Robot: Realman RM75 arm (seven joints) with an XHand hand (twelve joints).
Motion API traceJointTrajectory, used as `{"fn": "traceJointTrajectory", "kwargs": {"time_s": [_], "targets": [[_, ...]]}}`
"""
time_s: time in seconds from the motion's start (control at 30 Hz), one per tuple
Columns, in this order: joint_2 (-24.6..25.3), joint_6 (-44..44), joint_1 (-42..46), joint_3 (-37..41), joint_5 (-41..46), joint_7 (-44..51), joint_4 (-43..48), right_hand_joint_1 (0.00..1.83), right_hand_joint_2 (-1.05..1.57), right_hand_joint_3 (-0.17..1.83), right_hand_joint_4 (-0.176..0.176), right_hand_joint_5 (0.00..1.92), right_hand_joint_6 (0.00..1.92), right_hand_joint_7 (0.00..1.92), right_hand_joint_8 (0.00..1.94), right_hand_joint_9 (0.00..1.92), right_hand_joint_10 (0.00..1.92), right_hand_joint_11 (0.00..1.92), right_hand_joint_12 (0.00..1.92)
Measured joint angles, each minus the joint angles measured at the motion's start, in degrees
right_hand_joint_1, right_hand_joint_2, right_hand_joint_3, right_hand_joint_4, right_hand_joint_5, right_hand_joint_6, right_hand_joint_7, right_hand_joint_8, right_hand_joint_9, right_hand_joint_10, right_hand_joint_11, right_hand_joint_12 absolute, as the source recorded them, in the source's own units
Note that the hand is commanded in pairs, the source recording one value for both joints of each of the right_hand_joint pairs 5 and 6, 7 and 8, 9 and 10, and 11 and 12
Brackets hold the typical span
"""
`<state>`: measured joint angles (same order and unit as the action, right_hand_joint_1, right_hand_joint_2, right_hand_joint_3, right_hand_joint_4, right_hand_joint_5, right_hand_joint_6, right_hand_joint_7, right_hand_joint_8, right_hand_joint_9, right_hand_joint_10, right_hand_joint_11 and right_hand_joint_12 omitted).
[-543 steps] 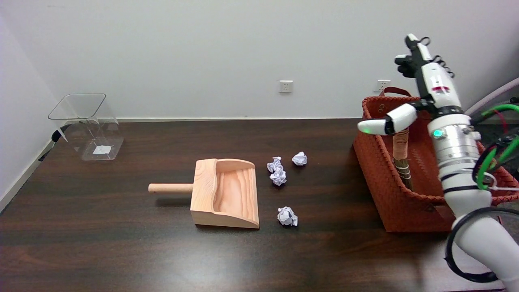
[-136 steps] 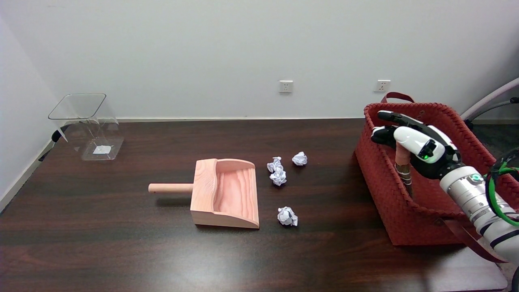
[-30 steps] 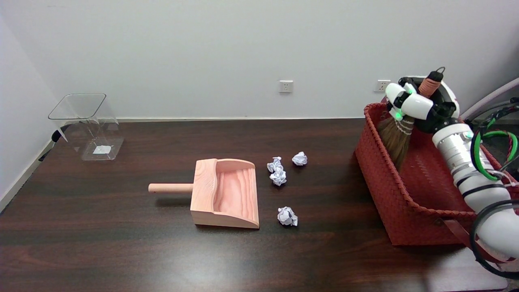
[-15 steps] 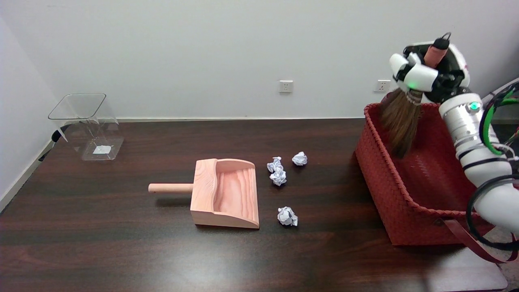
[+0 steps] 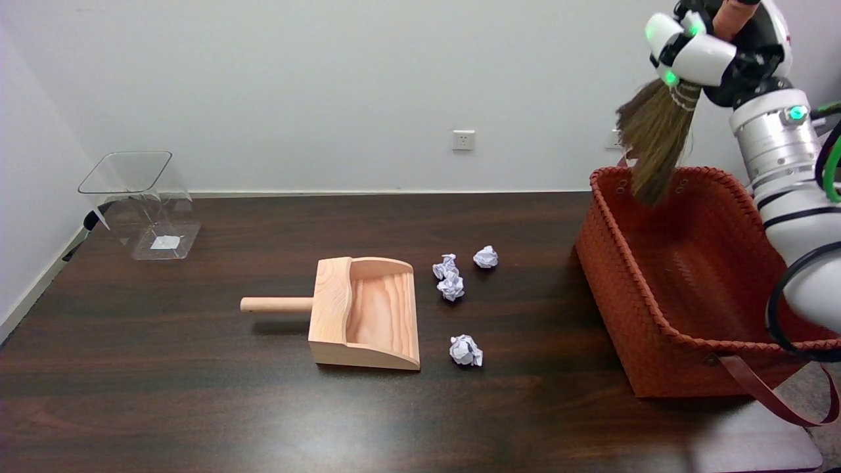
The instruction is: Pick up the broom in the storage basket.
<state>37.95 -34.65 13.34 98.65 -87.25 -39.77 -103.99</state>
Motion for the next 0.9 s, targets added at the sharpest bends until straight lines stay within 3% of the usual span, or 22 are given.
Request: {"fn": "traceJointTrajectory", "kwargs": {"time_s": [0.37,0.9], "targets": [[-0.8,4.3,-3.2,-0.1,4.1,-2.3,-2.1,1.4,1.1,0.75,0.0,1.92,1.92,1.92,1.92,1.92,1.92,1.86,1.86],[0.3,5.7,-6.1,-14.6,5.5,-6.5,-3.1,1.4,1.14,0.79,0.0,1.92,1.92,1.92,1.92,1.92,1.92,1.9,1.9]]}}
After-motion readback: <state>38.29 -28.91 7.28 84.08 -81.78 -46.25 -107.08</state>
